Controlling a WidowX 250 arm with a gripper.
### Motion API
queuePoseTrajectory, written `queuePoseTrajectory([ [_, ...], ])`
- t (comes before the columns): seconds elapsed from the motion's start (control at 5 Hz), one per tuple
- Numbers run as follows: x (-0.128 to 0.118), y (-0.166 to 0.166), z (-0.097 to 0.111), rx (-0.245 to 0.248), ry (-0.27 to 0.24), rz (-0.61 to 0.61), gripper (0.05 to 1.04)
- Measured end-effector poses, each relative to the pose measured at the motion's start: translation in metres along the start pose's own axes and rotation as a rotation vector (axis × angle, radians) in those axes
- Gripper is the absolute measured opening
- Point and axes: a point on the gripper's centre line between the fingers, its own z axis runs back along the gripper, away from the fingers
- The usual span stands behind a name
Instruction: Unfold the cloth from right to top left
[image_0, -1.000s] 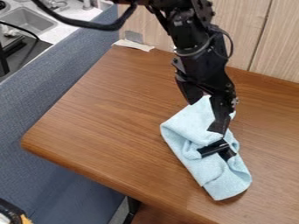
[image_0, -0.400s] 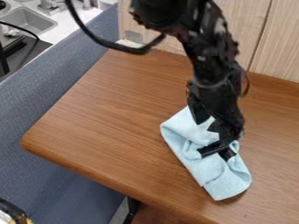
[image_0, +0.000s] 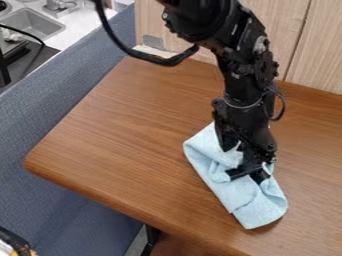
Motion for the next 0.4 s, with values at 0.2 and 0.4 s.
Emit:
queuePoseTrajectory([
  [0.2, 0.0001, 0.0, 0.0002, -0.001, 0.001, 0.003, 0.357],
  [0.4, -0.0013, -0.0008, 0.0, -0.005, 0.008, 0.004, 0.152],
])
